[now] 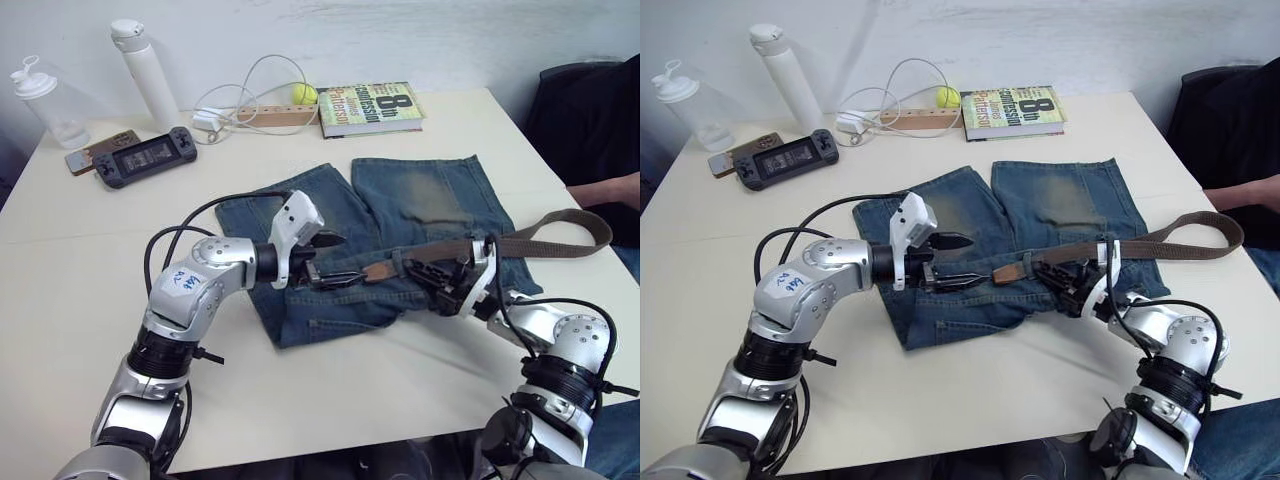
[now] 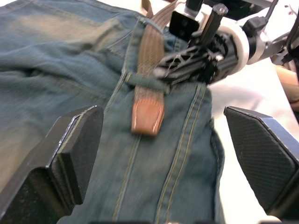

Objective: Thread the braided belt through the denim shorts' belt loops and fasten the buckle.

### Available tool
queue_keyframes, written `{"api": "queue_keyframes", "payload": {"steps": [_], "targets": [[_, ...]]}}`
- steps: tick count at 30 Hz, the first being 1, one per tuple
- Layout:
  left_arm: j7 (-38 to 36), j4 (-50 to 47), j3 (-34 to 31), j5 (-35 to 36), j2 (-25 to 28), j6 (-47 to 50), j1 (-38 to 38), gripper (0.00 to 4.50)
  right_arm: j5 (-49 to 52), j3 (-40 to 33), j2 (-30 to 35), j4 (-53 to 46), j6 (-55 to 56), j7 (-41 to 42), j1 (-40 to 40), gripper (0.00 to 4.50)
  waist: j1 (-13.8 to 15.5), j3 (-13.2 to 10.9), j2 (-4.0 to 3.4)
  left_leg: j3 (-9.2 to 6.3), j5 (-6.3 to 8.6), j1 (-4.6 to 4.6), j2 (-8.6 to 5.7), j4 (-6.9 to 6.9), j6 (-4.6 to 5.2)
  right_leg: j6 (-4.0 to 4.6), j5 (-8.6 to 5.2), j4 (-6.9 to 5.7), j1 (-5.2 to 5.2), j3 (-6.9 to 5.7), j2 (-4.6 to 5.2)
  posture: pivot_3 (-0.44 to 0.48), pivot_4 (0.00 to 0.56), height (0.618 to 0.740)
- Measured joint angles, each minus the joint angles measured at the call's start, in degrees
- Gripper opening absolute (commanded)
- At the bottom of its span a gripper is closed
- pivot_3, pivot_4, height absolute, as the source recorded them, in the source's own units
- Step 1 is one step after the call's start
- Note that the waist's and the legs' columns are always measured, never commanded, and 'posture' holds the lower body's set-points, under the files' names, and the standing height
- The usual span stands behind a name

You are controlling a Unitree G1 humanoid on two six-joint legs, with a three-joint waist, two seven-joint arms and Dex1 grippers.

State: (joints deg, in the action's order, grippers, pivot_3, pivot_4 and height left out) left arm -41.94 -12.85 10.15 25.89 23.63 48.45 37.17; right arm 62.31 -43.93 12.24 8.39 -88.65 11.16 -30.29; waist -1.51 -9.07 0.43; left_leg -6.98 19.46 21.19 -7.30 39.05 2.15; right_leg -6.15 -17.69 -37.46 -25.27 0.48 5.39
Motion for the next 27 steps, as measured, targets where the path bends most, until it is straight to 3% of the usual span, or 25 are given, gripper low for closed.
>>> {"api": "queue_keyframes", "payload": {"steps": [2,5,8,9,13,15,16,19,20,24,27], "targets": [[-0.2,0.0,0.1,-0.1,0.0,-0.3,0.3,4.50,0.8,-0.1,-0.3,-1.3,-0.4,-0.9,0.5,1.52,0.0,0.0,-0.01,0.00,0.00,0.01,-0.01,-0.01,0.00,0.00,0.00,-0.01,-0.02,0.00,0.00,0.000,0.150,0.740],[-0.7,0.1,0.7,-0.3,0.0,-0.9,0.7,4.50,2.8,-0.9,1.9,-2.7,-1.3,-1.1,1.0,2.92,0.1,0.0,-0.05,0.00,0.00,0.02,-0.04,-0.01,0.00,0.00,0.00,0.00,-0.02,0.01,0.02,0.000,0.150,0.740],[-1.8,0.4,1.2,-0.5,0.4,-1.3,0.8,4.50,6.6,-0.6,9.4,-7.5,-2.7,-0.9,4.0,4.23,1.4,0.0,-0.09,-0.01,0.01,0.06,-0.08,0.00,0.01,0.00,0.00,0.04,-0.03,0.00,0.06,0.000,0.150,0.740],[-2.1,0.5,1.2,-0.6,1.1,-1.6,0.9,4.50,9.0,0.6,11.8,-10.4,-3.0,-0.4,5.2,4.37,1.5,0.0,-0.09,-0.02,0.01,0.06,-0.05,0.03,0.01,0.00,0.00,0.05,-0.02,0.00,0.03,0.000,0.150,0.740],[-4.2,0.9,2.4,-1.3,1.9,-2.9,1.9,4.50,13.1,5.8,18.8,-20.2,-2.8,2.7,9.4,4.37,1.7,0.0,-0.13,-0.01,0.01,0.07,-0.05,0.01,0.00,0.00,0.00,0.06,-0.05,0.02,0.04,0.000,0.150,0.740],[-6.5,1.8,4.0,-2.4,3.3,-5.3,2.6,4.50,8.0,13.6,29.7,-31.2,2.8,10.0,16.5,4.37,2.1,0.0,-0.24,0.02,0.02,0.12,-0.06,0.00,0.00,-0.01,0.00,0.17,-0.10,0.01,0.03,0.000,0.150,0.740],[-7.0,2.2,4.2,-2.8,3.9,-5.7,2.6,4.50,6.4,15.0,31.6,-33.4,4.3,11.9,17.6,4.37,2.3,0.0,-0.17,0.01,0.02,0.11,-0.04,-0.01,0.00,-0.01,0.00,0.32,-0.07,-0.01,0.01,0.000,0.150,0.740],[-8.7,5.1,7.7,-7.5,3.9,-13.0,2.7,4.50,-15.9,29.3,46.4,-40.7,30.4,26.3,29.5,4.37,2.8,-0.1,-0.03,0.09,0.03,0.07,-0.09,0.01,-0.01,-0.08,0.03,0.40,-0.04,-0.01,0.00,0.000,0.150,0.740],[-8.8,6.3,8.7,-9.2,3.8,-15.5,2.6,4.50,-21.0,31.9,48.6,-40.7,36.6,29.2,31.4,4.37,2.9,-0.1,0.06,0.10,0.03,0.07,-0.09,0.03,-0.01,-0.11,0.05,0.41,-0.03,-0.01,0.00,0.000,0.150,0.740],[-8.8,10.7,9.7,-13.3,2.2,-22.4,2.6,4.50,-34.4,36.4,51.1,-37.4,54.3,35.4,33.8,4.37,3.0,-0.1,0.14,0.10,0.03,0.07,-0.07,0.05,-0.01,-0.14,0.06,0.43,-0.03,0.01,0.00,0.000,0.150,0.740],[-8.7,12.1,9.7,-15.0,1.5,-25.4,2.7,4.50,-38.6,36.7,49.0,-33.4,60.0,35.7,32.9,4.37,3.0,-0.2,0.22,0.08,0.03,0.07,-0.05,0.04,-0.01,-0.13,0.06,0.44,-0.02,0.01,0.00,0.000,0.150,0.740]]}}
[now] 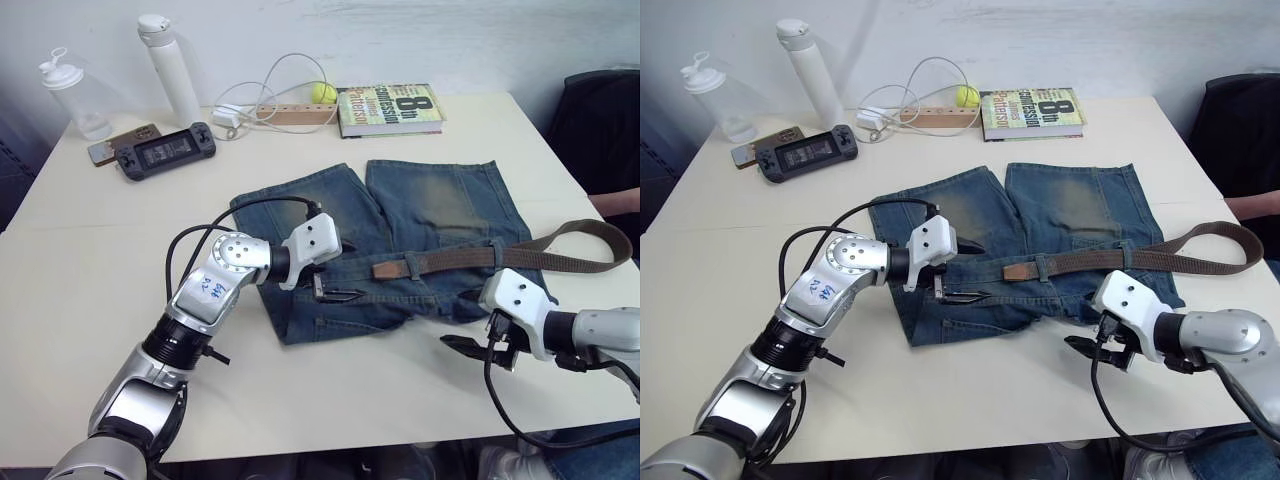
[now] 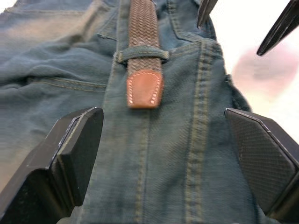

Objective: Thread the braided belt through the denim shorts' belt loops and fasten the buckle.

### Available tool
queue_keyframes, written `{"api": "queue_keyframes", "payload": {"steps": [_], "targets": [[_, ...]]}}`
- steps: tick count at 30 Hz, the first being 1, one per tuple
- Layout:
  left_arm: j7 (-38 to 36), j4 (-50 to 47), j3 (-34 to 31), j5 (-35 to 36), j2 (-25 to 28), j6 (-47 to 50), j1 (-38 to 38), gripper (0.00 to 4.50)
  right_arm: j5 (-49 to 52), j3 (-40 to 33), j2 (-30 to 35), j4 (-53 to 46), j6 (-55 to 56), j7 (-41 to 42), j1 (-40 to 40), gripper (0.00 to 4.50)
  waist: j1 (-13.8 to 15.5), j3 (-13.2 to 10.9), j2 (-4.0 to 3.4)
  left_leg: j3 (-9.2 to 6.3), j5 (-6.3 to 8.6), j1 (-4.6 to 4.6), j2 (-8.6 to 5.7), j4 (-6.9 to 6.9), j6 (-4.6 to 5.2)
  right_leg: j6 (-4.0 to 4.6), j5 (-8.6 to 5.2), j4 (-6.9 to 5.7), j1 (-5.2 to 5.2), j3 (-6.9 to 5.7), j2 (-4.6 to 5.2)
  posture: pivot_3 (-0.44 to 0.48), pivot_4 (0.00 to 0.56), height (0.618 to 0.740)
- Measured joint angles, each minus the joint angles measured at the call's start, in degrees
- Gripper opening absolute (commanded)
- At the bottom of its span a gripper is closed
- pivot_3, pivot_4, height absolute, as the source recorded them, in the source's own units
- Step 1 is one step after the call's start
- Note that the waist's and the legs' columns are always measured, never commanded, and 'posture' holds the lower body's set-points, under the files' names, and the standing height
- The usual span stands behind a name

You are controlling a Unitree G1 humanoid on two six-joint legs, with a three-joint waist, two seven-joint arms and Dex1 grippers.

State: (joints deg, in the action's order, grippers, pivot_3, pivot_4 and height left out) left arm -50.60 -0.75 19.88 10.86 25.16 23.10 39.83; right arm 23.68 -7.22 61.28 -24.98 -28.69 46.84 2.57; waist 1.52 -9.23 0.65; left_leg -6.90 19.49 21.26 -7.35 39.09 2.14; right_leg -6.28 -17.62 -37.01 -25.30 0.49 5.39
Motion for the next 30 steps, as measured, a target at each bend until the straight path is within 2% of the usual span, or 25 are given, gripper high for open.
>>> {"api": "queue_keyframes", "payload": {"steps": [4,12,15,17,20,21,24,30], "targets": [[-0.5,1.4,0.1,-1.9,-0.3,-2.9,0.0,4.50,-3.4,0.2,-1.7,4.8,3.8,0.3,-1.6,4.37,0.1,0.0,0.00,0.00,0.00,0.00,-0.01,0.00,0.00,0.00,0.00,0.00,0.00,0.00,0.01,0.000,0.150,0.740],[-2.1,5.9,2.9,-6.7,-2.7,-8.5,1.3,4.50,-7.0,3.4,-2.3,8.4,2.6,1.2,-5.0,4.37,0.1,0.0,0.00,0.00,0.00,0.00,-0.02,0.00,0.01,0.00,0.00,0.00,0.01,0.00,0.01,0.000,0.150,0.740],[-1.9,7.8,3.6,-8.0,-4.5,-10.1,2.4,4.50,-8.4,5.6,-3.8,10.2,1.8,1.0,-6.5,3.64,0.1,0.0,0.00,-0.01,0.00,0.00,-0.02,0.01,0.01,0.00,0.00,0.01,0.01,0.00,0.01,0.000,0.150,0.740],[-1.3,9.2,3.6,-8.9,-5.2,-11.0,2.9,4.50,-8.6,6.3,-4.3,10.4,1.4,0.9,-7.2,2.72,0.1,0.0,0.01,-0.03,0.00,-0.04,-0.01,0.02,0.00,0.00,0.00,0.02,0.07,-0.02,0.00,0.000,0.150,0.740],[0.3,12.7,4.2,-11.2,-6.4,-13.8,4.1,4.50,-9.0,6.9,-5.4,10.6,1.0,0.8,-7.8,1.58,-0.1,0.0,0.11,-0.02,0.00,-0.06,0.00,0.04,0.00,0.00,0.00,0.00,0.08,-0.01,0.00,0.000,0.150,0.740],[1.0,14.1,5.0,-12.6,-6.5,-15.6,4.7,4.50,-9.0,6.9,-5.8,10.7,0.7,0.7,-7.9,1.04,-0.1,0.1,0.12,-0.02,0.00,-0.10,-0.01,0.04,0.00,0.00,0.00,0.00,0.12,-0.01,0.00,0.000,0.150,0.740],[2.5,16.6,5.6,-14.8,-7.0,-18.5,5.2,4.50,-9.0,6.9,-6.2,11.0,0.3,0.3,-8.0,0.11,0.0,0.1,0.11,-0.02,0.00,-0.13,-0.01,0.04,0.00,0.00,0.00,-0.01,0.15,0.00,0.00,0.000,0.150,0.740],[7.0,24.4,7.2,-20.3,-9.3,-27.5,9.0,4.50,-9.3,6.2,-7.2,11.8,-0.2,-0.9,-8.1,0.08,0.2,0.1,0.26,-0.07,0.00,-0.12,-0.03,0.08,0.01,0.00,0.00,0.01,0.19,-0.04,0.02,0.000,0.150,0.740]]}}
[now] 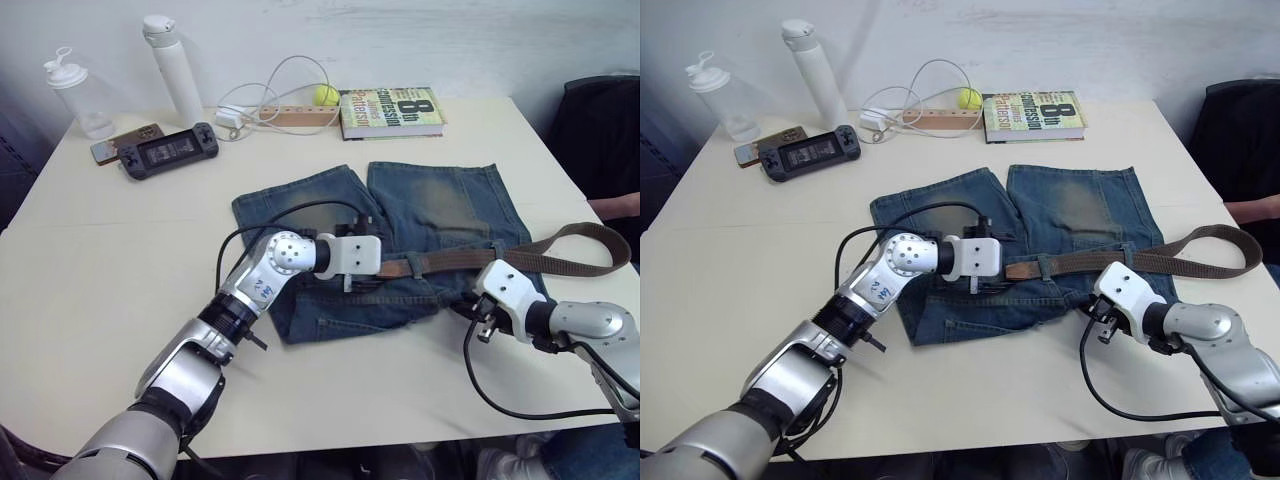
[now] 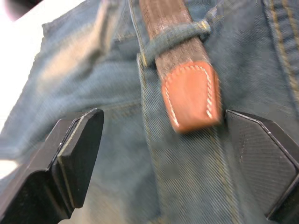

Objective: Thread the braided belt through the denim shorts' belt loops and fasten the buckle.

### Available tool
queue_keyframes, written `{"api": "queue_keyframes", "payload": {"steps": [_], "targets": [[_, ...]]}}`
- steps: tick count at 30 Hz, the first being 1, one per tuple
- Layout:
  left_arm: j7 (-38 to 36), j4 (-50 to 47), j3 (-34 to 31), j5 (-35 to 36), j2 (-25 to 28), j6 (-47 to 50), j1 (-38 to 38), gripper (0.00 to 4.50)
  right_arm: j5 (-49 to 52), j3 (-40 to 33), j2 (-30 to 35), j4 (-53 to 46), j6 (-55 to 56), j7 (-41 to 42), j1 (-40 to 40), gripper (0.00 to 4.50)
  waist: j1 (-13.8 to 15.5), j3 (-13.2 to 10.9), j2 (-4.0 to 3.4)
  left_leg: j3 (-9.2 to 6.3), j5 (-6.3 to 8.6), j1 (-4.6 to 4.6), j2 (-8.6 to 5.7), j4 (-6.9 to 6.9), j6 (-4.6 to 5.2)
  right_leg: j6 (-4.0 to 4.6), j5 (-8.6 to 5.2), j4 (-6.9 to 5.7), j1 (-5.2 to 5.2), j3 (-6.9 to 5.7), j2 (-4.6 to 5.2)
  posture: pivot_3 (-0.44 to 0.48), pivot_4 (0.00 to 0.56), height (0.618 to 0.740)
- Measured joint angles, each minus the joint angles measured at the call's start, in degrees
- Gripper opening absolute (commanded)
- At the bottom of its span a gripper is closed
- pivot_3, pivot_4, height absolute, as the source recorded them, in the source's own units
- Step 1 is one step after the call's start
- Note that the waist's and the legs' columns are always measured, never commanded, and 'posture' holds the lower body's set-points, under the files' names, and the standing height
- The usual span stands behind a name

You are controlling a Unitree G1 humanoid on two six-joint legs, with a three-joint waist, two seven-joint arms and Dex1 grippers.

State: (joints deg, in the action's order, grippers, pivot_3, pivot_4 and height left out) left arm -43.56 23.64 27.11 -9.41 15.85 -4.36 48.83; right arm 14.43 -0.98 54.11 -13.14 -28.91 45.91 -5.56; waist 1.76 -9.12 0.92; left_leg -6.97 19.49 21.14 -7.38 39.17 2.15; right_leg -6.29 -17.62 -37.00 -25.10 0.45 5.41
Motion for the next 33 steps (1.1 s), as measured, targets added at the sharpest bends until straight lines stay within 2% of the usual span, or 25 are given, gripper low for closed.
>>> {"api": "queue_keyframes", "payload": {"steps": [3,6,8,10,12,13,16,18,24,30,33], "targets": [[5.2,6.8,2.4,-5.5,-2.8,-10.0,2.3,4.50,0.0,-0.6,-0.6,-0.1,-0.1,-0.7,0.7,0.08,0.1,0.0,0.05,0.00,0.00,-0.03,0.00,0.00,0.00,0.00,0.00,0.00,0.05,-0.01,0.00,0.000,0.150,0.740],[6.9,10.1,2.3,-6.6,-4.0,-14.3,2.5,3.85,0.0,-1.2,-1.0,-0.3,-0.1,-1.1,1.4,0.08,0.4,0.1,0.11,-0.02,0.00,-0.08,-0.01,0.01,0.00,-0.02,0.01,0.03,0.13,-0.02,0.00,0.000,0.150,0.740],[7.2,11.3,2.3,-6.6,-4.3,-15.5,2.5,3.02,0.0,-1.3,-1.0,-0.3,-0.3,-1.2,1.5,0.08,0.6,0.1,0.13,-0.02,0.00,-0.10,-0.01,0.02,0.00,-0.03,0.02,0.05,0.16,-0.02,0.00,0.000,0.150,0.740],[7.2,12.2,2.2,-6.6,-4.6,-16.5,2.5,2.47,0.0,-1.4,-1.0,-0.3,-0.4,-1.3,1.7,0.08,0.7,0.1,0.14,-0.02,0.00,-0.10,-0.01,0.03,0.01,-0.05,0.03,0.06,0.16,-0.01,0.00,0.000,0.150,0.740],[7.1,13.0,2.1,-6.5,-4.7,-17.5,2.5,1.55,0.0,-1.6,-1.1,-0.4,-0.5,-1.5,1.8,0.08,0.8,0.1,0.14,-0.02,0.00,-0.11,-0.01,0.03,0.01,-0.06,0.03,0.06,0.17,-0.01,0.00,0.000,0.150,0.740],[7.1,13.2,2.1,-6.5,-4.7,-17.8,2.4,1.33,0.0,-1.6,-1.2,-0.5,-0.5,-1.6,1.9,0.08,0.8,0.1,0.14,-0.02,0.00,-0.10,-0.01,0.03,0.01,-0.06,0.03,0.06,0.17,-0.01,0.00,0.000,0.150,0.740],[7.1,13.4,1.7,-6.4,-4.6,-18.6,2.4,0.18,-0.3,-1.6,-1.3,-0.9,-1.1,-1.8,1.9,0.08,0.8,0.1,0.15,-0.01,0.00,-0.10,-0.01,0.03,0.01,-0.06,0.03,0.06,0.17,-0.01,0.00,0.000,0.150,0.740],[7.0,13.3,0.0,-6.0,-4.1,-19.9,2.4,0.00,-1.0,-1.4,-2.0,-1.0,-1.2,-2.1,1.7,0.08,0.7,0.1,0.23,-0.01,0.00,-0.12,0.00,0.03,0.01,-0.06,0.03,0.05,0.18,0.00,-0.01,0.000,0.150,0.740],[1.1,4.8,-2.6,-2.1,-0.2,-16.6,-0.9,0.00,-2.5,0.6,-2.2,-0.6,-1.0,-2.4,0.5,0.08,-0.2,0.2,0.27,-0.08,0.00,-0.26,0.02,0.02,0.01,-0.06,0.03,0.07,0.35,-0.05,-0.02,0.000,0.150,0.740],[-4.2,-5.1,-7.5,0.6,9.2,-10.3,-5.5,0.00,-3.3,1.1,-2.2,1.3,-1.0,-2.3,-0.6,0.08,-0.2,0.2,0.31,-0.11,0.02,-0.69,0.02,-0.06,0.04,-0.05,0.03,0.20,0.82,-0.04,-0.01,0.000,0.150,0.740],[-5.1,-7.8,-9.4,1.4,12.1,-8.2,-7.6,0.00,-3.8,1.1,-2.2,2.5,-1.1,-2.3,-0.9,0.08,0.1,0.2,0.37,-0.30,0.08,-0.92,0.01,-0.06,0.12,-0.09,0.05,0.49,1.23,-0.14,-0.01,0.000,0.150,0.740]]}}
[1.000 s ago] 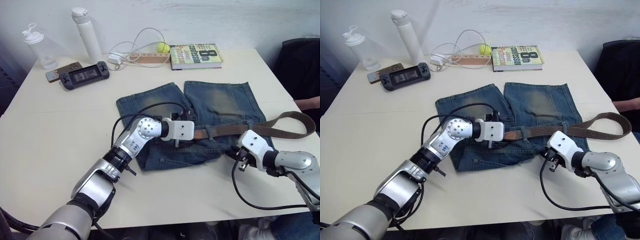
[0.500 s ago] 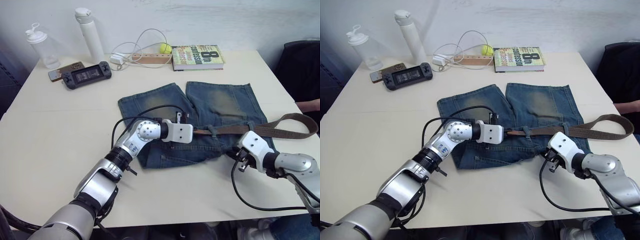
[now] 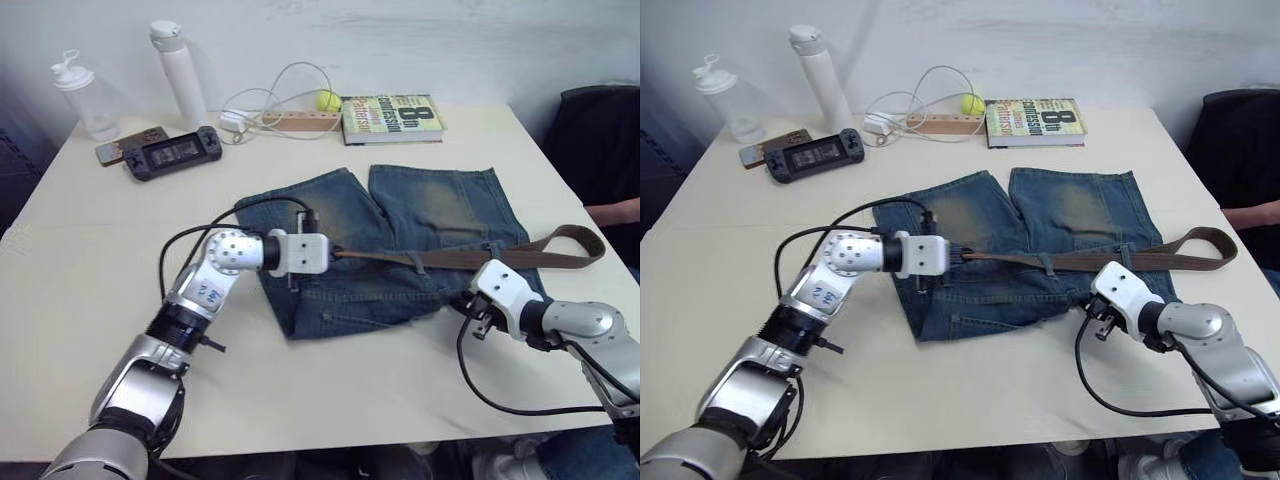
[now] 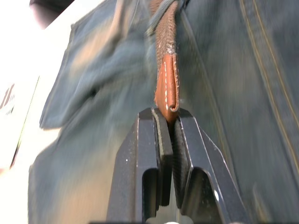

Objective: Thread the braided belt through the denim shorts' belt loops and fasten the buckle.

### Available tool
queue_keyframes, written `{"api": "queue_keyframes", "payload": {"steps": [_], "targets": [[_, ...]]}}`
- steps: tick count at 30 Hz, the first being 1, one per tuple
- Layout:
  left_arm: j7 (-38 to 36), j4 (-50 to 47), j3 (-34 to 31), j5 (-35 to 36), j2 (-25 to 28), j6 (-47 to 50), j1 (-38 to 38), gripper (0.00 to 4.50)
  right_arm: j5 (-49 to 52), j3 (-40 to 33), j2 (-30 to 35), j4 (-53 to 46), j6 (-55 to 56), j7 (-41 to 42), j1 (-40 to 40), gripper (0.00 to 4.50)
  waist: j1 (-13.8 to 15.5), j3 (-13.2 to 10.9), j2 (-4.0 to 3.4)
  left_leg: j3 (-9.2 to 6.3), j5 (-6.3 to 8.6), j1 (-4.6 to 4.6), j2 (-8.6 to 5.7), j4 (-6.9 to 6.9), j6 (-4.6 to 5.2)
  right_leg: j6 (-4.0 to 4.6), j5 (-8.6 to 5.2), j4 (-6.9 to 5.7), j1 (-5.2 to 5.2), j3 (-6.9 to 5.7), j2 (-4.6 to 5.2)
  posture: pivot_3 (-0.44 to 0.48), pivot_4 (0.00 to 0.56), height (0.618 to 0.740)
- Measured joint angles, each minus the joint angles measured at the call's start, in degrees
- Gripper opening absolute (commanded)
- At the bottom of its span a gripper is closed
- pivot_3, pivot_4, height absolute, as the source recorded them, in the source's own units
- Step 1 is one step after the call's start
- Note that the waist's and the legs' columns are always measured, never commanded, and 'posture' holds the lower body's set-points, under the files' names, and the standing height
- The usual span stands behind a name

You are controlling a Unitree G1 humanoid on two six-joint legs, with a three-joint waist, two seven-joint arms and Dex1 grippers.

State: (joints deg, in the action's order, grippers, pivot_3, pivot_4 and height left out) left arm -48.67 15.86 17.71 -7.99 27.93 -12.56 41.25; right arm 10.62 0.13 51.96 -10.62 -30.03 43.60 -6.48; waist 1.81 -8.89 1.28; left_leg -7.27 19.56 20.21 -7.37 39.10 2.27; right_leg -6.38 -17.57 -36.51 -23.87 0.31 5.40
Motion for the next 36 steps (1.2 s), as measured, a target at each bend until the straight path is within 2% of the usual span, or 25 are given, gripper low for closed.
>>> {"api": "queue_keyframes", "payload": {"steps": [11,15,16,20,22,25,28,32,36], "targets": [[-0.8,-4.0,-1.2,0.7,2.0,3.2,-4.0,0.00,-0.4,0.9,0.0,2.1,0.3,0.7,-1.9,0.08,0.0,0.0,0.03,-0.01,0.08,-0.07,0.00,0.00,0.13,-0.16,0.12,0.35,0.23,-0.02,0.00,0.000,0.150,0.740],[-3.7,-6.5,-1.9,4.4,2.0,7.7,-5.6,1.56,-0.8,1.0,0.1,2.8,1.7,0.9,-2.0,0.08,-0.1,0.0,0.03,0.00,0.11,-0.07,0.00,0.00,0.17,-0.19,0.15,0.41,0.25,-0.01,0.00,0.000,0.150,0.740],[-4.5,-6.7,-2.1,5.4,2.0,9.4,-5.6,2.08,-1.2,1.1,0.3,3.3,2.7,1.1,-2.0,0.08,-0.1,0.0,0.03,0.00,0.11,-0.07,0.00,0.00,0.17,-0.19,0.15,0.42,0.26,-0.01,0.00,0.000,0.150,0.740],[-6.7,-10.0,-7.3,13.7,2.3,22.2,-5.6,3.86,-3.8,1.9,4.0,6.0,11.3,3.3,-1.1,0.08,0.2,-0.1,-0.09,-0.02,0.13,0.00,-0.01,0.00,0.22,-0.23,0.18,0.49,0.23,-0.04,0.01,0.000,0.150,0.740],[-7.7,-14.3,-12.0,20.8,3.5,31.6,-6.3,4.50,-5.8,1.8,7.1,9.2,18.6,4.4,-0.1,0.08,0.6,-0.1,-0.21,-0.01,0.19,0.02,-0.02,0.00,0.31,-0.23,0.18,0.54,0.21,-0.03,0.00,0.000,0.150,0.740],[-7.3,-20.7,-17.6,28.0,4.6,40.5,-11.5,4.50,-9.7,1.9,10.2,17.9,30.1,4.1,-1.4,0.07,0.8,-0.1,-0.43,0.04,0.26,0.00,-0.07,-0.01,0.42,-0.23,0.18,0.59,0.22,0.01,0.02,0.000,0.150,0.740],[-5.8,-24.6,-19.1,33.1,3.6,47.7,-16.4,4.50,-13.0,2.6,10.7,31.2,37.9,3.7,-8.0,0.06,1.1,-0.3,-0.67,0.13,0.25,0.05,-0.12,0.02,0.47,-0.36,0.25,0.68,0.23,0.06,0.06,0.000,0.150,0.740],[-2.8,-29.5,-18.7,38.6,-0.1,54.8,-16.1,4.50,-18.7,6.4,10.8,48.7,48.5,5.0,-21.9,0.06,0.7,-0.7,-1.27,0.19,0.19,0.09,-0.12,-0.04,0.41,-0.39,0.27,0.67,0.13,0.09,0.07,0.000,0.150,0.740],[-0.9,-31.2,-18.1,40.3,-1.2,57.2,-15.2,4.50,-23.2,9.9,9.2,60.1,56.0,4.5,-30.4,0.06,-0.3,-0.7,-1.35,0.20,0.14,0.14,0.03,-0.28,0.20,-0.15,0.13,0.57,-0.12,0.04,-0.03,0.000,0.150,0.740]]}}
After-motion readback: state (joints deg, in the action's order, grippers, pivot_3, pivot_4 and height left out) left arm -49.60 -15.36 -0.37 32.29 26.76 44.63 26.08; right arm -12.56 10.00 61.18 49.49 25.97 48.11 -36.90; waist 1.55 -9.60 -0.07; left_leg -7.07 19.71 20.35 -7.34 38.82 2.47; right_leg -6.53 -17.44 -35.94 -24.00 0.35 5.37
